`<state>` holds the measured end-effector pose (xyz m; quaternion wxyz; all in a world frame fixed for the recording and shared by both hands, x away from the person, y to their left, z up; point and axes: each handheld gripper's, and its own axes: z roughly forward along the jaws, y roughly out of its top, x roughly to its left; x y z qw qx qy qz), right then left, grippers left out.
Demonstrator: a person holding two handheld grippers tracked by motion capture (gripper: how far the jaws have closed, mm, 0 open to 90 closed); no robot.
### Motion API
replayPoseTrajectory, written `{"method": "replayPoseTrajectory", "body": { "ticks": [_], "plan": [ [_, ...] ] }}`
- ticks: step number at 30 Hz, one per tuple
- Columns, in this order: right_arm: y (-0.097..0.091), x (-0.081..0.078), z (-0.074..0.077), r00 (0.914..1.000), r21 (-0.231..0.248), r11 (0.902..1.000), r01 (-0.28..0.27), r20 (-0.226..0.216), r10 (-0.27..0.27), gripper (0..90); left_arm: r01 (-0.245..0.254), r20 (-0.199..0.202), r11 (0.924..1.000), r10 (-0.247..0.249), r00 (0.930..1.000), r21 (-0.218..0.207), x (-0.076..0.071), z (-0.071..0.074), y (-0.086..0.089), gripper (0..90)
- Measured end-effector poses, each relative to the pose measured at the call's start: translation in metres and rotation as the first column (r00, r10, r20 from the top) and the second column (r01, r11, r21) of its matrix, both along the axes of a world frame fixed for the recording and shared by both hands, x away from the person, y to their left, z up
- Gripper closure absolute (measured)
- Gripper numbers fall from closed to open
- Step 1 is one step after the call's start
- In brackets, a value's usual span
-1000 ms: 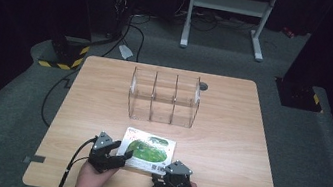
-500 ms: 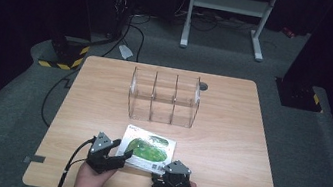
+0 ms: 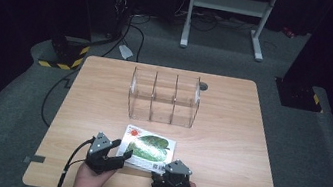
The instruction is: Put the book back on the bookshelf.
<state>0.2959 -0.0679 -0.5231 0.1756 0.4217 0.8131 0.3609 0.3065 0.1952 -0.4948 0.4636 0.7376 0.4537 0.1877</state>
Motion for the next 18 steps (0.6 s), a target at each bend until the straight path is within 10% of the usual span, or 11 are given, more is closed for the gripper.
{"method": "replayPoseTrajectory", "body": {
  "ticks": [18],
  "plan": [
    [-0.001,0.002,0.0,0.9999,-0.001,1.0,0.003,-0.014,-0.003,22.5,0.04,-0.185,0.9987,-0.045,0.9816,-0.033,0.032,-0.008,0.005,31.8]
  ]
}}
